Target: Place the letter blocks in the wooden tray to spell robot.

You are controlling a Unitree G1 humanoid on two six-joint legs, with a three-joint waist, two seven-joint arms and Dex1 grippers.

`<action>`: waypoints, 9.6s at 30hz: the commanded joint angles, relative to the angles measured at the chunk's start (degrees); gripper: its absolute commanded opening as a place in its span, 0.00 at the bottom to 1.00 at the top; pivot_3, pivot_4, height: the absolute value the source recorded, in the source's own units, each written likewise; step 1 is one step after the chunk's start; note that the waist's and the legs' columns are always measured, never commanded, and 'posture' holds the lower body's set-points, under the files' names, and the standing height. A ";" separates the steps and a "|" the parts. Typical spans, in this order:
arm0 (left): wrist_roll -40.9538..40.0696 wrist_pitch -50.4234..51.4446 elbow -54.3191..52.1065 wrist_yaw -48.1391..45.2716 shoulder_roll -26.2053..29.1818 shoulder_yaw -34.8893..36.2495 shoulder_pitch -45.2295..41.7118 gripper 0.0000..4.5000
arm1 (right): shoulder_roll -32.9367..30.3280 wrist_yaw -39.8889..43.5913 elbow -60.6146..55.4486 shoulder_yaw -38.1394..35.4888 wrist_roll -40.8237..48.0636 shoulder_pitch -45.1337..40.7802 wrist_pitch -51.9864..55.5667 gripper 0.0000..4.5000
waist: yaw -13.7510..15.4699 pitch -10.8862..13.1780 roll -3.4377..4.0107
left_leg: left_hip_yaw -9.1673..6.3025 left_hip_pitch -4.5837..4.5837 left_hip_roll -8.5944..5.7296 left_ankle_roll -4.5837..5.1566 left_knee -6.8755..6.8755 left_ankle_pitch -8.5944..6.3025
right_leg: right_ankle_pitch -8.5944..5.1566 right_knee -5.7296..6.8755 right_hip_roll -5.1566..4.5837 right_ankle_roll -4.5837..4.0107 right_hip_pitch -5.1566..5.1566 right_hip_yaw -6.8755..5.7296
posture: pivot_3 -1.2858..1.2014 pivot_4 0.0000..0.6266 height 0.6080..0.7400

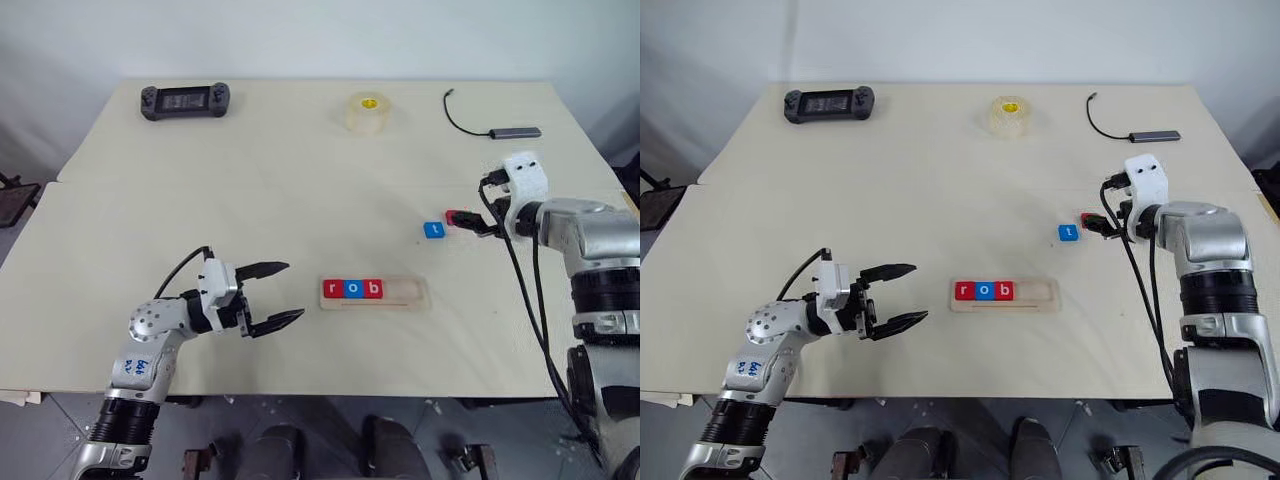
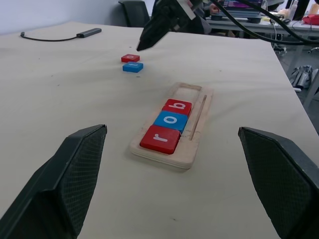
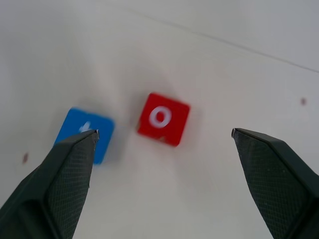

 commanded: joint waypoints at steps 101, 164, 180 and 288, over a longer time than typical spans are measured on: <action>-0.76 -1.64 -2.71 -6.53 0.93 -1.74 -3.85 1.00 | -15.25 59.61 5.20 13.74 -8.42 10.71 -58.18 0.32 | 0.09 0.04 -0.10 | 0.04 0.30 0.02 0.02 0.11 0.01 | 0.10 -0.28 0.00 0.18 0.38 0.10 | 0.52 0.24 1.00; 0.05 -2.02 -2.29 -3.60 -0.61 -2.64 -2.47 1.00 | -6.97 41.05 -29.23 16.19 -6.78 14.08 -16.80 0.00 | 0.22 0.10 0.01 | -0.04 0.10 0.00 -0.05 0.06 -0.01 | 0.07 -0.17 0.00 0.13 0.17 -0.01 | 0.52 0.24 1.00; -0.13 -2.46 1.19 -4.96 -0.23 -2.33 -4.04 1.00 | -1.04 24.95 -41.77 -24.75 6.10 48.85 -29.56 0.49 | 2.28 0.08 -0.03 | -0.03 0.11 -0.04 -0.05 0.04 -0.01 | 0.07 -0.17 -0.01 0.13 0.25 -0.07 | 0.52 0.24 1.00; 0.52 -1.26 1.71 -5.28 0.86 -0.74 -4.90 1.00 | -15.13 50.75 -1.51 7.88 -5.46 21.43 -53.89 0.33 | 0.18 0.12 -0.07 | 0.04 0.23 0.03 0.02 0.05 0.04 | 0.07 -0.16 0.00 0.13 0.28 0.09 | 0.52 0.24 1.00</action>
